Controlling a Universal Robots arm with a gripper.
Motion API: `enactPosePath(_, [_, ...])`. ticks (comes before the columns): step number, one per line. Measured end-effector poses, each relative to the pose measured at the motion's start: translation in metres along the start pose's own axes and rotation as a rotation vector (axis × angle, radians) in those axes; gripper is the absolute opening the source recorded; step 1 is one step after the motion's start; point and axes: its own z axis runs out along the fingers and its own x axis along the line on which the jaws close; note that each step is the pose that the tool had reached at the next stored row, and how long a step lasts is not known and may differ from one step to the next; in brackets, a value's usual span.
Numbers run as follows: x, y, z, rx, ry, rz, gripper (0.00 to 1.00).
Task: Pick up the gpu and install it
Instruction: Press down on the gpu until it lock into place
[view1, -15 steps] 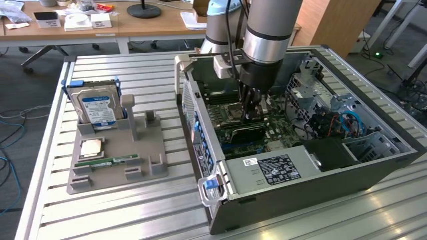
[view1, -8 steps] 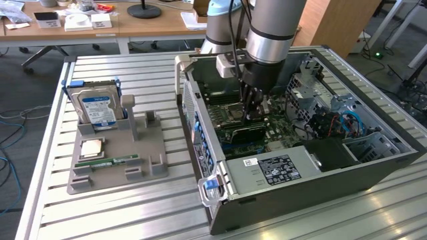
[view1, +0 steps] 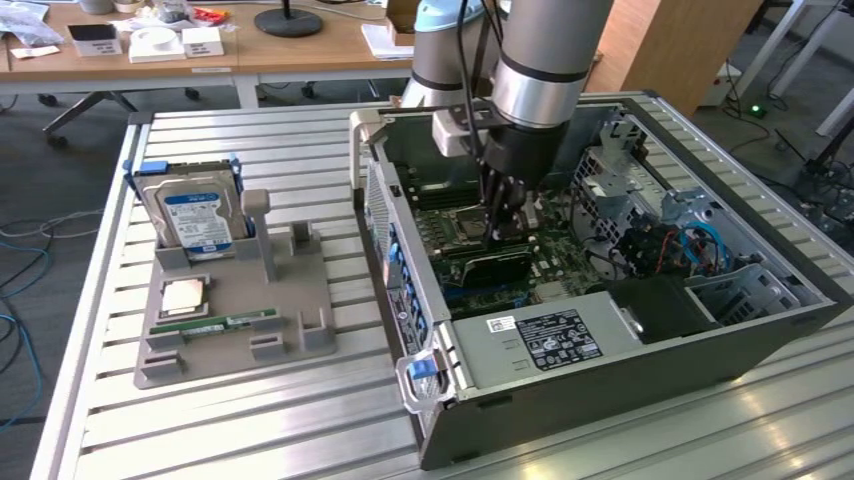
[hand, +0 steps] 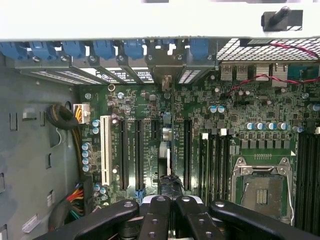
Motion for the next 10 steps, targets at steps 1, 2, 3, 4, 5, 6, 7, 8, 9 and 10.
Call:
enactPosePath(1, [0.0000,0.0000,0.0006,0.0000,0.0000,0.001,0.11])
enactPosePath(2, [0.0000,0.0000,0.0013,0.0000,0.0000,0.003,0.11])
enactPosePath(3, [-0.0001,0.0000,0.0022,-0.0002,0.0001,0.005,0.11])
enactPosePath(4, [-0.0001,0.0000,0.0030,-0.0003,0.0001,0.006,0.11])
enactPosePath(5, [-0.0001,0.0000,0.0039,-0.0004,0.0000,0.008,0.11])
enactPosePath(6, [-0.0001,0.0000,0.0047,-0.0006,0.0001,0.010,0.11])
enactPosePath(7, [-0.0002,0.0000,0.0054,-0.0008,0.0001,0.011,0.11])
enactPosePath(8, [-0.0001,0.0000,0.0055,-0.0010,0.0003,0.012,0.11])
enactPosePath(9, [-0.0001,0.0001,0.0055,-0.0014,0.0005,0.012,0.11])
enactPosePath(10, [-0.0001,0.0001,0.0055,-0.0013,0.0004,0.012,0.11])
